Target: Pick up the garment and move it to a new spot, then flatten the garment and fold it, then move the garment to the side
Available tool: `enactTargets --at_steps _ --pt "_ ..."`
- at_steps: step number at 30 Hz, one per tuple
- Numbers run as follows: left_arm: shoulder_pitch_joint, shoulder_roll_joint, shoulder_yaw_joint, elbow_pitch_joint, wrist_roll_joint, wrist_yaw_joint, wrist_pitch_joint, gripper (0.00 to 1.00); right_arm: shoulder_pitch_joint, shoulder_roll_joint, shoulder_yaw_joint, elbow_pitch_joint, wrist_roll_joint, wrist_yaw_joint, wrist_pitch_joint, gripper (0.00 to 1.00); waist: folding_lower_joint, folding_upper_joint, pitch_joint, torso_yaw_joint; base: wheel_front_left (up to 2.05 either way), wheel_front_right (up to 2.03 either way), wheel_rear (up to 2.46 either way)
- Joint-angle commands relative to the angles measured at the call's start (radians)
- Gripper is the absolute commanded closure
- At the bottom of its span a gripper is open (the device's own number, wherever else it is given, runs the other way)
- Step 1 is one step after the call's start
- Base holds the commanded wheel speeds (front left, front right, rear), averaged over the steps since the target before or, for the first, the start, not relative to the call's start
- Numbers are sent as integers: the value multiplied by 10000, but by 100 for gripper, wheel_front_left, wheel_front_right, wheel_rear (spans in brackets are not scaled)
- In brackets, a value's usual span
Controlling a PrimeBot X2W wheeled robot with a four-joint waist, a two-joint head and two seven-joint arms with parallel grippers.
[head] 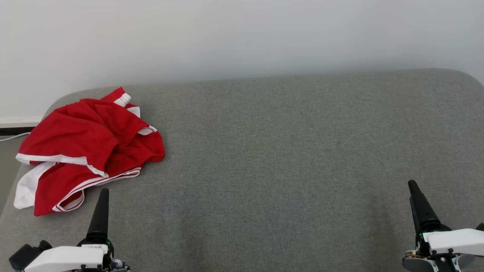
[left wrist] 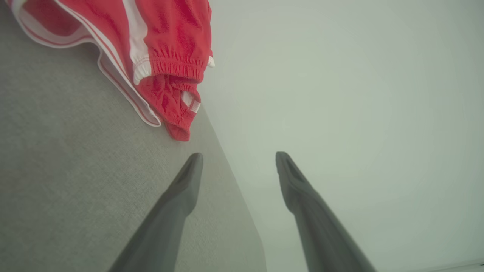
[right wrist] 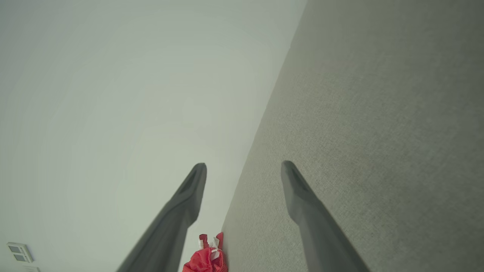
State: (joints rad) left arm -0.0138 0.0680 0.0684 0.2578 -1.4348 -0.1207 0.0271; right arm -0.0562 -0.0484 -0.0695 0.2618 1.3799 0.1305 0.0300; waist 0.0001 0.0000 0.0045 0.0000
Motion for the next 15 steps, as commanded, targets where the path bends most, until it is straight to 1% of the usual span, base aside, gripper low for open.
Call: enactTargets --at_steps 1,8,9,15 --pt "-570 217 139 -399 392 -22 -114 0 -540 -230 100 -410 -419 2 -143 0 -1 0 -2 7 0 0 0" --pt "-636 339 156 -772 1877 34 -321 0 -724 -373 370 -545 -1997 2 -350 0 -1 0 2 9 0 0 0" --pt "-643 388 138 -872 2290 71 -379 0 -777 -401 451 -577 -2427 2 -408 0 -1 0 -1 5 0 0 0" --pt "-570 571 0 -1064 3493 231 -556 0 -874 -435 618 -579 -3687 2 -585 0 -1 0 -26 0 0 0 0"
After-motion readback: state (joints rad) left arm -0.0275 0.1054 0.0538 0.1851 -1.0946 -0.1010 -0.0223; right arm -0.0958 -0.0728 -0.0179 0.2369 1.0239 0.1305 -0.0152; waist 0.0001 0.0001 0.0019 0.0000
